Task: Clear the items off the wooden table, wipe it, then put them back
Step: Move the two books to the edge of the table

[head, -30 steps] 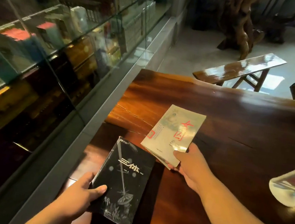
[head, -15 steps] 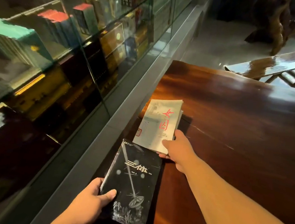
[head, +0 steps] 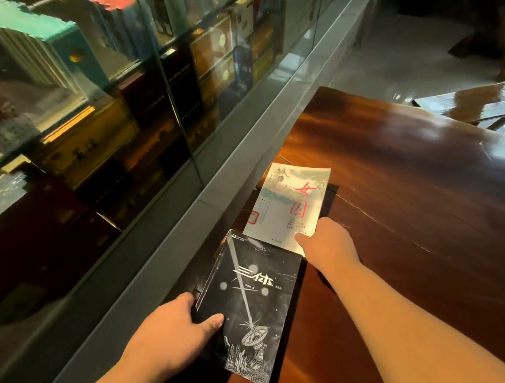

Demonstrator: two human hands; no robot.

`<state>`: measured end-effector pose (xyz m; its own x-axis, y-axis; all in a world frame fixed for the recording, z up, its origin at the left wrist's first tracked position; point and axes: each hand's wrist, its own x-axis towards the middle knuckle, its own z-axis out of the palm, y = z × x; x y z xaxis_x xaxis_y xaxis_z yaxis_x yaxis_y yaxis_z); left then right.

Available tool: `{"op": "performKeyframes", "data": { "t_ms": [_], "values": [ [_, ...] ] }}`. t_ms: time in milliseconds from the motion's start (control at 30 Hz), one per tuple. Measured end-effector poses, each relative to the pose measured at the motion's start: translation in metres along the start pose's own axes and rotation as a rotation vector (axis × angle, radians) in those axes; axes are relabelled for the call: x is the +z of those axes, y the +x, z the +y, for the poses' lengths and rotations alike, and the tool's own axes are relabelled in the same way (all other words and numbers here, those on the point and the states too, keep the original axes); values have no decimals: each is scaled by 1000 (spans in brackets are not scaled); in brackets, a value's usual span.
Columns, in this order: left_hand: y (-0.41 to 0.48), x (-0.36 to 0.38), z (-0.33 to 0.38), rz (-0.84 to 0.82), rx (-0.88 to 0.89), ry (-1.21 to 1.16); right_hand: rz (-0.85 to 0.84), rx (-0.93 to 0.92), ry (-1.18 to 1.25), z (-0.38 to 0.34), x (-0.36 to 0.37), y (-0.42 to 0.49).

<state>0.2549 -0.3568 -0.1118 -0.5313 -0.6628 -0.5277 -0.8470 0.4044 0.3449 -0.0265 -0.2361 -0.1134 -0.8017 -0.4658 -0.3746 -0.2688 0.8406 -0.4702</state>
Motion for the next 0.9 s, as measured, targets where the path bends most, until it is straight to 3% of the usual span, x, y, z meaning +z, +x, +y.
{"op": "performKeyframes", "data": {
  "t_ms": [200,667,767,900],
  "values": [
    [1,-1,-3,30,35,219,-3,48,-50,1,2,-4],
    [-3,-4,2,42,20,294,-67,90,-82,-4,-4,-4],
    [-7,-11,8,69,-6,357,-29,112,-133,-4,-9,-9],
    [-16,-19,31,193,85,441,103,-27,-193,8,-23,-26]
  ]
}}
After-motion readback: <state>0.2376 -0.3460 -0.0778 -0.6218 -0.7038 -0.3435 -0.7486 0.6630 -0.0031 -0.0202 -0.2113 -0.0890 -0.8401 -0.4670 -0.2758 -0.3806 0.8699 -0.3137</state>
